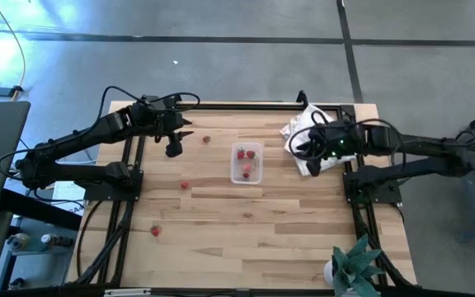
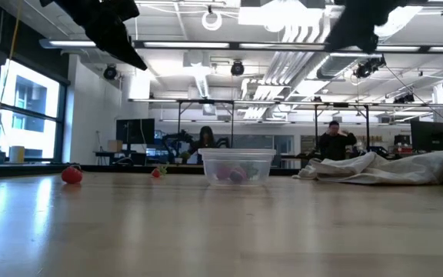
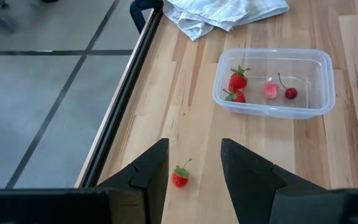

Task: Pick and placing Produce into tupperware
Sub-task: Put the strawberry into the transparent container

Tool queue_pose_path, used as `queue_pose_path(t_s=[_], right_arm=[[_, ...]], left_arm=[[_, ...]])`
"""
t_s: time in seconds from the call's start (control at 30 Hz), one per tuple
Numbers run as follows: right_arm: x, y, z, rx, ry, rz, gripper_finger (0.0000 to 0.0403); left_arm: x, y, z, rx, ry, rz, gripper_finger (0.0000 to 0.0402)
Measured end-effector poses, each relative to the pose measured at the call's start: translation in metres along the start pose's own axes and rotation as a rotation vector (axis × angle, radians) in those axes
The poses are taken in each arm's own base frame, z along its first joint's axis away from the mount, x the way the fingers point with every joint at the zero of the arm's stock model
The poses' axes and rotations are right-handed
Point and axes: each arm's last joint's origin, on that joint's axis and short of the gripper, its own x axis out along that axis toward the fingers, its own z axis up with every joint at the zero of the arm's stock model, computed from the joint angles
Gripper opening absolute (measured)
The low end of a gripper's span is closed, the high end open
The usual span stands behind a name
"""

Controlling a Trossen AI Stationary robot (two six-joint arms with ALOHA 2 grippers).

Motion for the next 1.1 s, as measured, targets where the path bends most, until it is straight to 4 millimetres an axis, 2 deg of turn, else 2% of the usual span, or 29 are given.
queue_pose_path(t_s=[0.2,0.4,0.8,1.1], right_arm=[[0.024,-0.009,-0.028,-0.13,0.038,-0.032,0.0113],[0.045,-0.018,-0.041,-0.17,0.015,-0.06,0.0112],[0.046,-0.024,-0.037,-0.255,-0.01,-0.086,0.0112],[0.046,-0.025,-0.041,-0.283,0.033,-0.093,0.0112]], left_arm=[[0.0,0.0,0.0,0.0,0.0,0.0,0.0136],[0.0,0.0,0.0,0.0,0.0,0.0,0.0136],[0.0,0.0,0.0,0.0,0.0,0.0,0.0136],[0.0,0.0,0.0,0.0,0.0,0.0,0.0136]])
